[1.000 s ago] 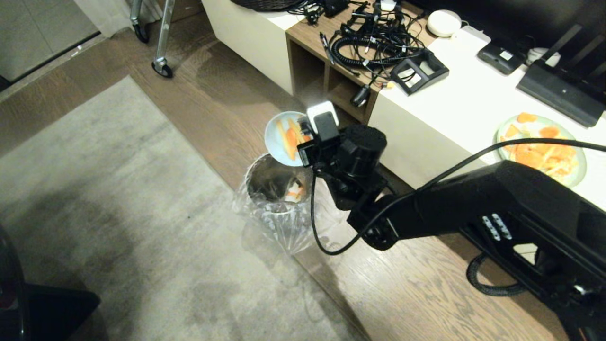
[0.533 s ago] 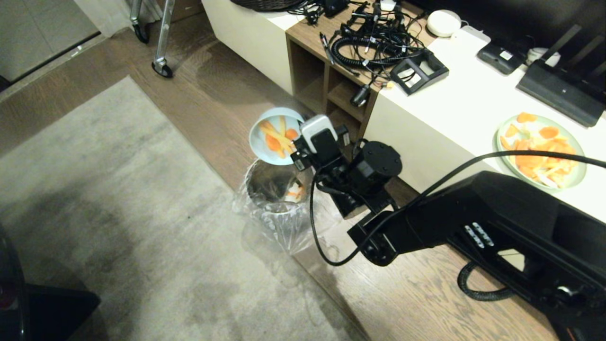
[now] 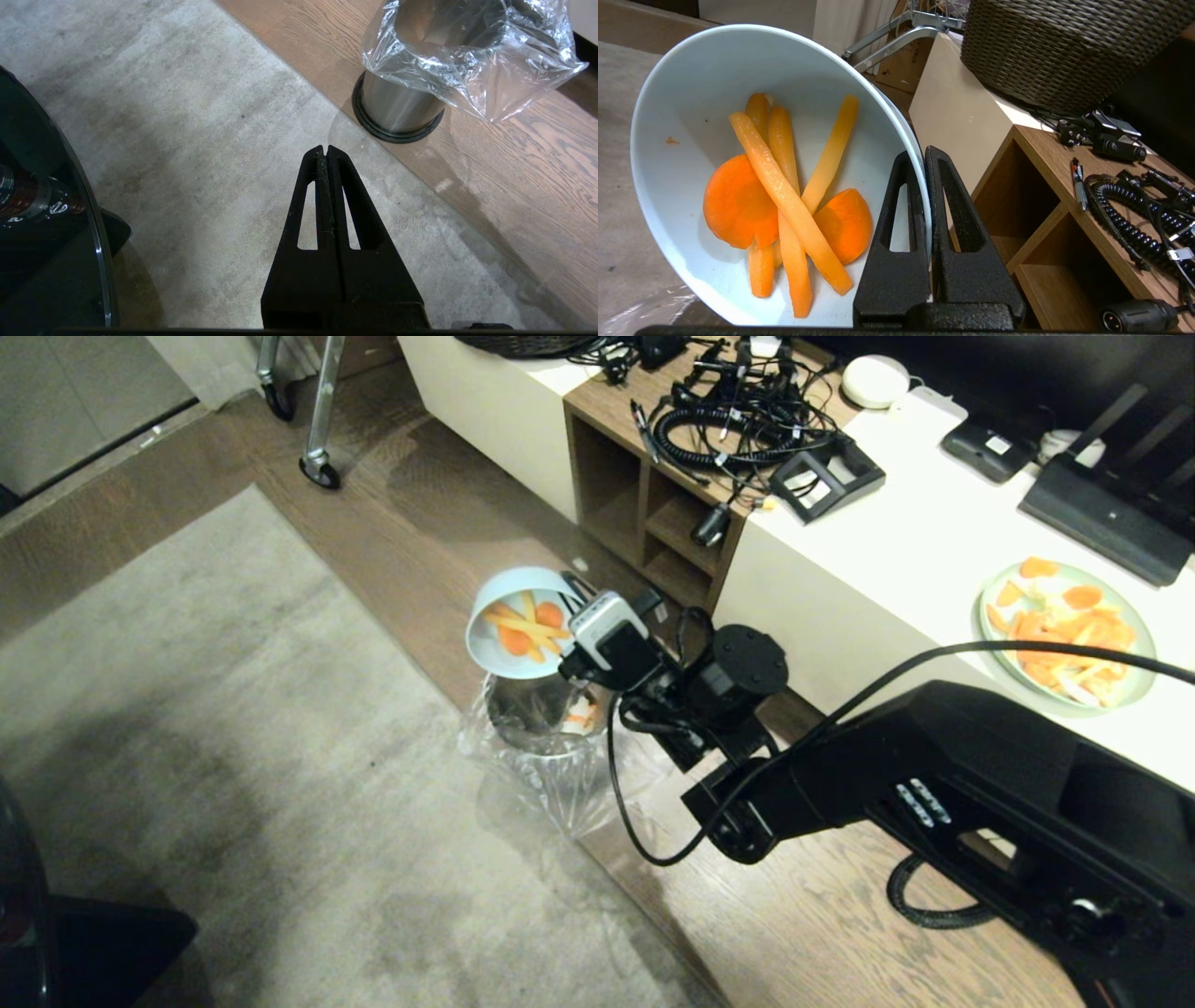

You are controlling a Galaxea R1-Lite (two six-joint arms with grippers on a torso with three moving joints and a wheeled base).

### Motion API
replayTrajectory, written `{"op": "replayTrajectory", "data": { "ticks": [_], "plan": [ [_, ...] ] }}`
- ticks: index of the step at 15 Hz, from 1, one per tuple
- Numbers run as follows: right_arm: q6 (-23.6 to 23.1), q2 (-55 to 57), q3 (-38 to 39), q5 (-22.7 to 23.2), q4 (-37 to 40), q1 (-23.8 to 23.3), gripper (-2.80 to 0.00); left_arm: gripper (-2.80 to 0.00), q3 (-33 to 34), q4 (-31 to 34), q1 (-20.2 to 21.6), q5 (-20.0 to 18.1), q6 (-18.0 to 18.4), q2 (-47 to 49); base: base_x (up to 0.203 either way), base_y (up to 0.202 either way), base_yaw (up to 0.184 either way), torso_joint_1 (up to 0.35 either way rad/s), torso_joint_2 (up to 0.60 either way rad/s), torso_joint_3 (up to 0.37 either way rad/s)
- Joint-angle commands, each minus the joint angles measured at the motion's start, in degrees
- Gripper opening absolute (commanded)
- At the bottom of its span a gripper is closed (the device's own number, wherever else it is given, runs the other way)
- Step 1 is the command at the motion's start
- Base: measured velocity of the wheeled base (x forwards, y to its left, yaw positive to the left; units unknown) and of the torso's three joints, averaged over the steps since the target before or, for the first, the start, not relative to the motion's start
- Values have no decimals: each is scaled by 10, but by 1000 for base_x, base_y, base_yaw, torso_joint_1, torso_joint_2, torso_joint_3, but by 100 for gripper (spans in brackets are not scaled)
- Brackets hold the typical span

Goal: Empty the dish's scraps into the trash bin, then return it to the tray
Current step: Pour the leftover food from the bowl into the trash can

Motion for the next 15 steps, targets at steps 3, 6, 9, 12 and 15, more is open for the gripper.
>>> {"op": "replayTrajectory", "data": {
  "ticks": [3,6,9,12,15],
  "plan": [
    [0,2,-4,4,-5,-13,-280,-280,0,0,0,0,0,0,0,0,0,0,0,0],
    [27,2,-10,4,-15,-26,-280,-280,0,0,0,0,0,0,0,0,0,0,0,0],
    [43,15,-26,24,-45,-27,-280,-280,0,0,0,0,0,0,0,0,0,0,0,0],
    [43,17,-29,90,-50,-28,-280,-280,0,0,0,0,0,0,0,0,0,0,0,0],
    [41,20,-29,158,-53,-29,-280,-280,0,0,0,0,0,0,0,0,0,0,0,0]
  ]
}}
